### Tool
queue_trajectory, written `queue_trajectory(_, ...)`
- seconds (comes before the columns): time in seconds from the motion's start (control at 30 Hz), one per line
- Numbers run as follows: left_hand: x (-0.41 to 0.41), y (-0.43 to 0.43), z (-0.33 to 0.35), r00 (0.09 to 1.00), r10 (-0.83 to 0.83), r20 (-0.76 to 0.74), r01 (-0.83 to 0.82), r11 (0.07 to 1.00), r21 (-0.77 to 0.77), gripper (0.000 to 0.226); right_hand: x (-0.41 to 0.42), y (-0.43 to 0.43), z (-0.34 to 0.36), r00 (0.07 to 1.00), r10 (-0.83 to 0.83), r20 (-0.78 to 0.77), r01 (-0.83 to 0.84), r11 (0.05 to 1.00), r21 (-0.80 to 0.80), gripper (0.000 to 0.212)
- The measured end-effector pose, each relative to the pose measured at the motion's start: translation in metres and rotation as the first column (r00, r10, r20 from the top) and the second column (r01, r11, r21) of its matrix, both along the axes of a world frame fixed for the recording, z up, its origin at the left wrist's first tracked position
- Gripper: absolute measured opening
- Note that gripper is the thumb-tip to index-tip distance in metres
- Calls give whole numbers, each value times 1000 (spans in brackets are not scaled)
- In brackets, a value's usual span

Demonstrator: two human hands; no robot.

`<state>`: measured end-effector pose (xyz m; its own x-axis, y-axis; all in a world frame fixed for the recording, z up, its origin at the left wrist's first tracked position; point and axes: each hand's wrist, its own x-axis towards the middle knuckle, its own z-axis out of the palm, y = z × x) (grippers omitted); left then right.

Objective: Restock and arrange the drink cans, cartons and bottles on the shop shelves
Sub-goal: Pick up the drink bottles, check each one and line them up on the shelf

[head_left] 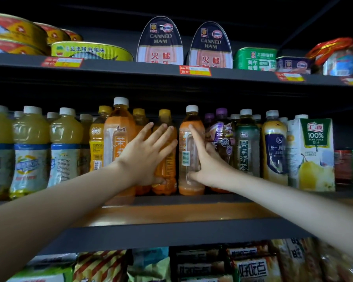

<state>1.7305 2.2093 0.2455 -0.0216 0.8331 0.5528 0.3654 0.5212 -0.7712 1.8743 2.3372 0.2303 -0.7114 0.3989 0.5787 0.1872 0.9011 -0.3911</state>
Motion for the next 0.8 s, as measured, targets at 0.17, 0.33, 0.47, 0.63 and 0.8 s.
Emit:
queue_trajectory(0.17, 0, 0, -1, 1000, 2, 18, -2, 1000, -2, 103, -19, -5, -2, 992, -124, 19, 122, 990, 70, 123)
queue_trajectory(0.33, 2, -1, -1, 999, -3, 34, 3, 1000, 9, 105, -32, -5, 3, 955, -277, 102, 260, 953, 152, 118)
queue_trajectory(0.47, 1, -1, -2, 998, -32, 47, 32, 999, 18, 105, -24, -5, -1, 914, -364, 181, 272, 878, 393, 118)
queue_trajectory(0.63, 1, 0, -3, 998, -49, 46, 48, 999, 22, 105, -30, 6, 1, 906, -391, 159, 291, 852, 435, 117)
queue_trajectory(0.8, 2, -1, -2, 998, -35, 43, 34, 999, 22, 105, -48, 17, 3, 898, -406, 167, 315, 861, 400, 118)
